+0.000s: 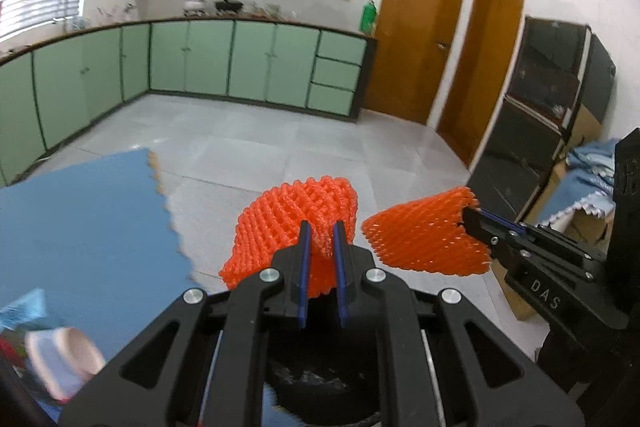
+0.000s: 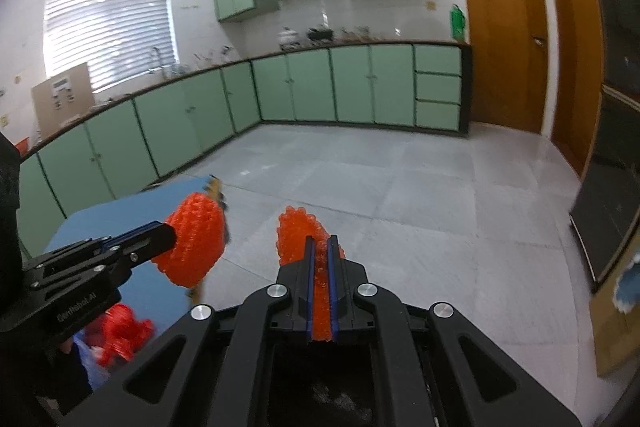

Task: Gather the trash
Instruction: 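Carry both orange foam nets over the black bin and open both tools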

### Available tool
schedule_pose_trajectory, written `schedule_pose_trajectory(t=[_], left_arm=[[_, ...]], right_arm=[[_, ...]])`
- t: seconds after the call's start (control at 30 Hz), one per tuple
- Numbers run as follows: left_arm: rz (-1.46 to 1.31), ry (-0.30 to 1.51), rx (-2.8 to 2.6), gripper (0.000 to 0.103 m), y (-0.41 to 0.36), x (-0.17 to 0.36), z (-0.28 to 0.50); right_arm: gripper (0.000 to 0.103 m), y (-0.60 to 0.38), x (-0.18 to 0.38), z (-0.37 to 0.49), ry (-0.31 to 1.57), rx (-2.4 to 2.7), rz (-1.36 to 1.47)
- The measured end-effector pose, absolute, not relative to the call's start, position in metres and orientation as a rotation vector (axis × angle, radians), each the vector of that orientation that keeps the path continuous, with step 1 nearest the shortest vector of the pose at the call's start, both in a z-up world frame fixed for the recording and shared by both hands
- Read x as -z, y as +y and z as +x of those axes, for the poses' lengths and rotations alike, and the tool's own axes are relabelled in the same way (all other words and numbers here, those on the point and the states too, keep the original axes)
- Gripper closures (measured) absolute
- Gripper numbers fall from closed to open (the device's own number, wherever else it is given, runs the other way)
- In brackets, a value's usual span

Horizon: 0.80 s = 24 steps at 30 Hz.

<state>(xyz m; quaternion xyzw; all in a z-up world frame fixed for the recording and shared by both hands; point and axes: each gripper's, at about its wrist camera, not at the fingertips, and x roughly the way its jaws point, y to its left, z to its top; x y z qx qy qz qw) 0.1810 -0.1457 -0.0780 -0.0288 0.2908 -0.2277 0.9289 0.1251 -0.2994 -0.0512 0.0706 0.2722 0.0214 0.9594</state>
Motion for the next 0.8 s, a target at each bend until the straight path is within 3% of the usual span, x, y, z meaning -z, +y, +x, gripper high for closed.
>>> schedule_pose_trajectory(t=[0.37, 0.47, 0.53, 0.57, 0.7, 0.8], left_arm=[[-0.027, 0.790, 0.484, 0.085, -0.177, 0.140, 0.207], [-0.023, 0.810, 0.480, 0.068, -0.176, 0.145, 0.211], [-0.021, 0.810, 0.474, 0.066, -0.170, 0.143, 0.211], [-0.019, 0.808, 0.469, 0.065, -0.171, 0.142, 0.212], [-0.039, 0.782, 0.439, 0.053, -0.161, 0.130, 0.208], [-0.039, 0.753, 0.413, 0.044, -0.150, 0.118, 0.202]], right_arm=[[0.097, -0.344, 0.135, 0.146, 0.730, -0.010, 0.198], [0.094, -0.349, 0.153, 0.154, 0.780, -0.018, 0.224], [0.094, -0.348, 0.160, 0.155, 0.802, -0.021, 0.228], [0.091, -0.347, 0.161, 0.156, 0.808, -0.023, 0.229], [0.047, -0.341, 0.155, 0.152, 0.804, 0.001, 0.235], [0.032, -0.335, 0.141, 0.144, 0.776, 0.021, 0.221]])
